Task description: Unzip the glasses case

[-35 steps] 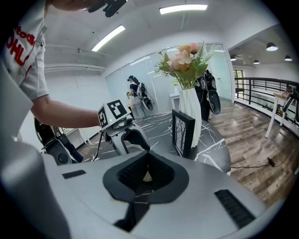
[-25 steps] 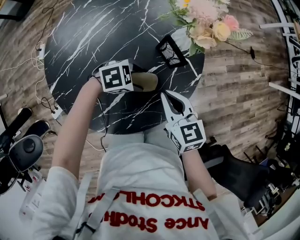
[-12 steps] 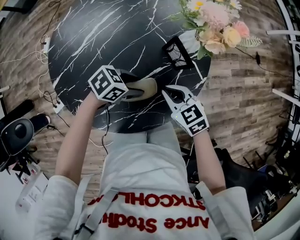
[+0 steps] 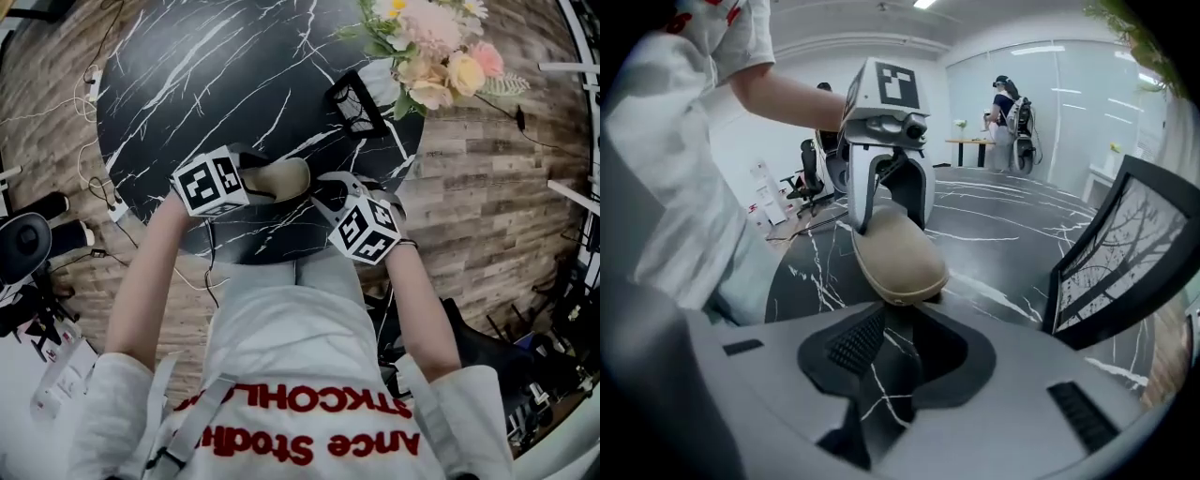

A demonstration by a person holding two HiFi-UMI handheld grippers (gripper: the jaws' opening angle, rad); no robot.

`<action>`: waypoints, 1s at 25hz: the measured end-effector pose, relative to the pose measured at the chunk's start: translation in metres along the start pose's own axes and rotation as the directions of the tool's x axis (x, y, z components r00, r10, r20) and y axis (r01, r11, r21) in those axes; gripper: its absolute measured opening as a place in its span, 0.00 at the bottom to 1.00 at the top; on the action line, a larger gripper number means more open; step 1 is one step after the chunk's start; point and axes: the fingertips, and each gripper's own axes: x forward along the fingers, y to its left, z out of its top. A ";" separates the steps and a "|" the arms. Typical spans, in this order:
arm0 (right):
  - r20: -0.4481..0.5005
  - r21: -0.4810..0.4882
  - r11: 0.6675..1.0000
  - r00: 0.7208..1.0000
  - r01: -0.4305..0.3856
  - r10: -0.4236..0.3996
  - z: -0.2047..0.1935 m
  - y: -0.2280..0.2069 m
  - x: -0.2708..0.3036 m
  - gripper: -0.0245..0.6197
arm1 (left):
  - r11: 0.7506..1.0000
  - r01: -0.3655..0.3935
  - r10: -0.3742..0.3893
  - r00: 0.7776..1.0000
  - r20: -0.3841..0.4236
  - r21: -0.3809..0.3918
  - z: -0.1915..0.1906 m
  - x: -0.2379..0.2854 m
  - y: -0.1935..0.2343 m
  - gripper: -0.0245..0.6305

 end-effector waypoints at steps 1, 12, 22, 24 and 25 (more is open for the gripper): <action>-0.002 -0.005 1.000 1.000 0.006 -0.006 0.000 -0.001 0.001 0.19 | 1.000 0.013 -0.013 1.000 0.002 -0.022 0.001 -0.001 0.001 0.49; 0.024 -0.042 0.999 1.000 -0.010 0.011 0.006 -0.010 0.008 0.18 | 0.969 0.154 -0.128 0.982 0.137 -0.195 0.005 -0.009 0.014 0.48; 0.178 0.101 0.992 0.982 -0.080 0.061 0.014 -0.015 0.000 0.17 | 0.966 0.174 -0.146 0.978 0.153 -0.193 0.004 -0.008 0.014 0.49; 0.177 0.119 0.989 0.982 -0.091 0.069 0.011 -0.013 0.001 0.14 | 0.961 0.184 -0.155 0.976 0.150 -0.205 0.002 -0.004 0.013 0.49; 0.177 0.130 0.987 0.982 -0.091 0.067 0.009 -0.012 0.002 0.13 | 0.959 0.189 -0.160 0.976 0.146 -0.210 0.001 -0.002 0.012 0.50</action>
